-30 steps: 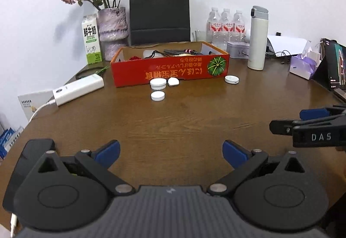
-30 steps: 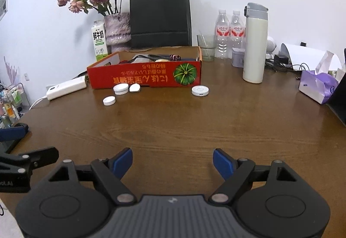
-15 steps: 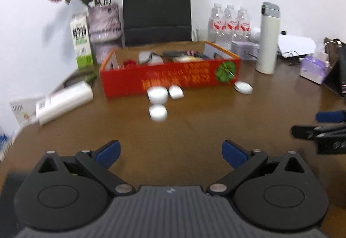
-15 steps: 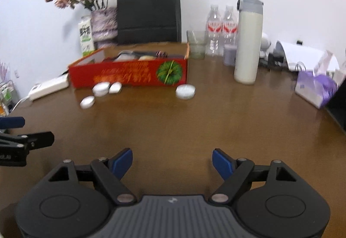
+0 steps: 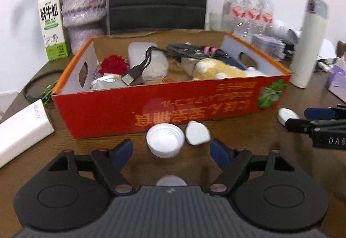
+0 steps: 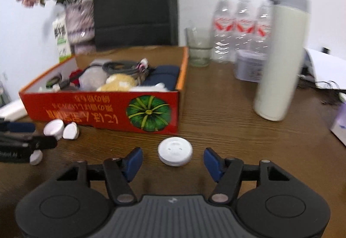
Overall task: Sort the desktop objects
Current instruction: 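Grasp another white bottle cap with the left tool while the right tool grasps the white round disc, then carry the cap and white disc into the box and open both tools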
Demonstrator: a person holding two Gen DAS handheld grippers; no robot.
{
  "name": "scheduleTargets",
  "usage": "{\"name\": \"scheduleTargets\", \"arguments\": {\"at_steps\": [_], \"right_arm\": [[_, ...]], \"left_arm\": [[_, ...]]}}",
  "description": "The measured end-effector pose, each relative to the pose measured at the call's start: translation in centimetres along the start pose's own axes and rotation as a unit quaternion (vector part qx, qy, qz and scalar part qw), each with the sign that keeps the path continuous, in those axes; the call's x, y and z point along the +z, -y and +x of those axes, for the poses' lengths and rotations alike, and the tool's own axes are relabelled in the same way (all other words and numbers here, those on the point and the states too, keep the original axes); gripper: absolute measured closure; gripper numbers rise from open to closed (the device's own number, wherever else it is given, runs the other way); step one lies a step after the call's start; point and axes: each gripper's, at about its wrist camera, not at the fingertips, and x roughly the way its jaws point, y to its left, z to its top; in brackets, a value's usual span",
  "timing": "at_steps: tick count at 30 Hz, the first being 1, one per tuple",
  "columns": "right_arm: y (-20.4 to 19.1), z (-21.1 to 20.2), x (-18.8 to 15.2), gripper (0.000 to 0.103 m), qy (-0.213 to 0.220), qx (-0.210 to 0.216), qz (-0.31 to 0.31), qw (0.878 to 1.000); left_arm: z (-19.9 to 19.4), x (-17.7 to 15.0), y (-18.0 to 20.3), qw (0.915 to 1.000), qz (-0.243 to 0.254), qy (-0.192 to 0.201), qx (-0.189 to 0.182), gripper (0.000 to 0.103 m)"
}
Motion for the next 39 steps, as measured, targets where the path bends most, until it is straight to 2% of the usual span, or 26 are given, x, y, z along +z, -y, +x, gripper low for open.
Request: {"name": "scheduleTargets", "arguments": {"at_steps": [1, 2, 4, 5, 6, 10, 13, 19, 23, 32, 39], "right_arm": [[-0.3, 0.6, 0.1, 0.049, -0.006, -0.002, -0.006, 1.0], [-0.6, 1.4, 0.2, 0.058, -0.013, -0.008, -0.016, 1.0], [-0.8, 2.1, 0.3, 0.06, -0.012, -0.009, -0.019, 1.0], [-0.6, 2.2, 0.4, 0.065, -0.013, -0.001, -0.011, 1.0], [-0.4, 2.2, 0.4, 0.065, -0.013, 0.006, -0.004, 1.0], [-0.6, 1.8, 0.1, 0.065, -0.01, 0.007, -0.004, 1.0], [-1.0, 0.9, -0.3, 0.065, -0.011, 0.024, 0.006, 1.0], [-3.3, -3.4, -0.7, 0.065, 0.013, 0.044, 0.005, 0.999], [-5.3, -7.2, -1.3, 0.065, 0.033, 0.059, 0.004, 0.998], [-8.7, -14.4, -4.6, 0.065, 0.058, 0.071, -0.015, 0.996], [-9.5, -18.2, -9.3, 0.065, 0.07, 0.046, -0.025, 0.996]], "left_arm": [[0.5, 0.2, -0.1, 1.0, -0.003, -0.004, 0.001, 0.029], [0.9, 0.3, -0.2, 1.0, -0.008, -0.005, -0.001, 0.033], [1.3, 0.3, -0.5, 0.9998, -0.016, -0.007, -0.006, 0.044], [1.3, 0.3, -0.5, 0.9999, -0.015, -0.004, -0.002, 0.05], [1.3, 0.3, -0.4, 0.9999, -0.011, -0.003, 0.004, 0.063], [0.9, 0.2, -0.3, 0.9999, -0.014, -0.006, -0.002, 0.062], [-0.5, -0.1, 0.1, 0.9999, -0.013, 0.003, 0.004, 0.062], [-7.0, -0.6, 0.5, 0.9984, -0.027, 0.05, -0.005, 0.062], [-10.7, -1.7, 1.4, 0.9973, -0.029, 0.067, -0.008, 0.062], [-17.2, -6.4, 3.6, 0.9953, -0.028, 0.093, -0.008, 0.062], [-20.9, -11.9, 4.4, 0.9955, -0.036, 0.087, 0.01, 0.062]]}}
